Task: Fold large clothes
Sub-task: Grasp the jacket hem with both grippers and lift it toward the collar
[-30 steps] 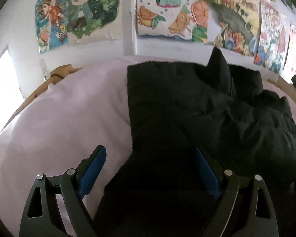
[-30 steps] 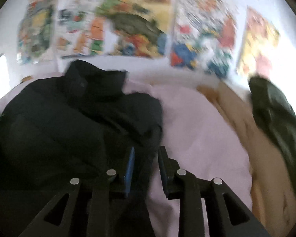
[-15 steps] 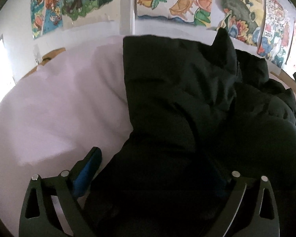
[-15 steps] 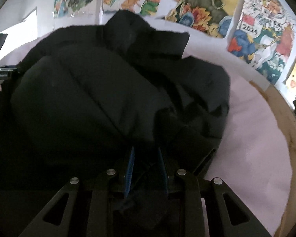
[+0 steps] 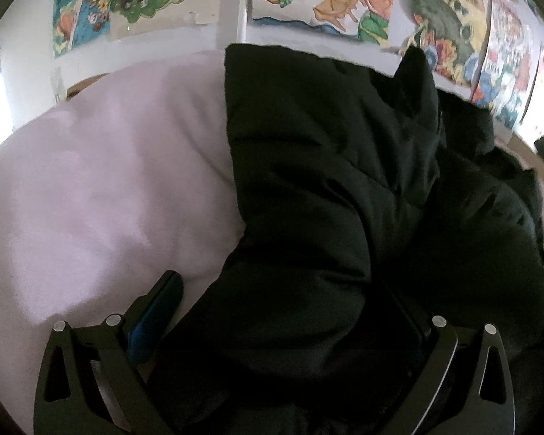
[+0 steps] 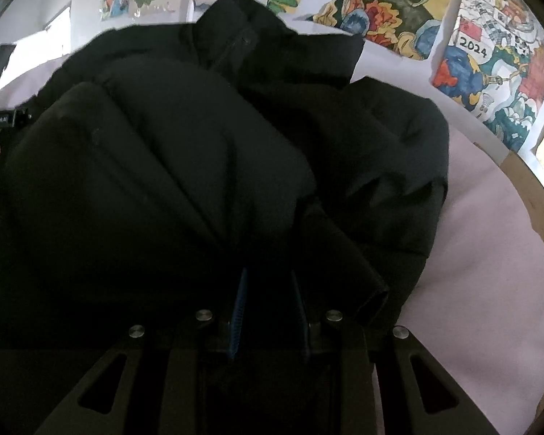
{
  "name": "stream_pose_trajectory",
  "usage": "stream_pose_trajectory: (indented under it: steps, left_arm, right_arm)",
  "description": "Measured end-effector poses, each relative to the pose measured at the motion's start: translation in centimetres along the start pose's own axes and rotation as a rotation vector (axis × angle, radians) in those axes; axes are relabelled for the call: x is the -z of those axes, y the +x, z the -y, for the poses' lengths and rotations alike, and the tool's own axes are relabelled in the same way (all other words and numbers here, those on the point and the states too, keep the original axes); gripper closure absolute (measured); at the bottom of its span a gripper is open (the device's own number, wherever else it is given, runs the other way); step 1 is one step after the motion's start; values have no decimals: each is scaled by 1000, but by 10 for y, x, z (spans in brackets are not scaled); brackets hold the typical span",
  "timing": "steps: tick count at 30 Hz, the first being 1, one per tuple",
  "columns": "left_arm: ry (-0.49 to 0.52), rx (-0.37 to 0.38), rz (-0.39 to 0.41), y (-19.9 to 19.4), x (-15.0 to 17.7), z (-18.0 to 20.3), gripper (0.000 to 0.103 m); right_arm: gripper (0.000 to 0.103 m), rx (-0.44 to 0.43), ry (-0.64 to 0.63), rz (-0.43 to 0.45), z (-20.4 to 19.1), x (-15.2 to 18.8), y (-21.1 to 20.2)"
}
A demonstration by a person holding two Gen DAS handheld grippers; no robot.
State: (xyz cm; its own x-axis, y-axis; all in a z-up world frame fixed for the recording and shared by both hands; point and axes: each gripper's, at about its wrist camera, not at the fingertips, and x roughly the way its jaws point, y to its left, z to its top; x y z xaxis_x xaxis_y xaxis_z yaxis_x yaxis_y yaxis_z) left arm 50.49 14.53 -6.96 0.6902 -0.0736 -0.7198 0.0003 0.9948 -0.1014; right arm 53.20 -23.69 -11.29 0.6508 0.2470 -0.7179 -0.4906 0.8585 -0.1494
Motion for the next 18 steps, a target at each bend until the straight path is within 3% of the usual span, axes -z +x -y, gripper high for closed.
stream_pose_trajectory:
  steps: [4, 6, 7, 8, 13, 15, 18]
  left_arm:
    - [-77, 4, 4, -26, -13, -8, 1]
    - [-97, 10, 43, -42, -21, -9, 1]
    - [-107, 23, 73, -52, -26, -11, 1]
    - [-113, 36, 99, -60, -31, -10, 1]
    - [-45, 63, 157, -70, -59, 16, 1]
    - [15, 90, 165, -58, -74, 36, 1]
    - [87, 139, 129, -26, -99, 62, 1]
  right_arm:
    - [75, -68, 76, -36, 16, -8, -11]
    - [59, -106, 134, -45, 26, -14, -20]
    - [40, -125, 163, -33, 30, -16, -25]
    - [31, -149, 194, -7, 35, -20, -33]
    - [29, -150, 231, 76, 47, -50, -54]
    - [23, -148, 257, 105, 53, -68, -53]
    - [22, -131, 314, 125, 65, -96, -41]
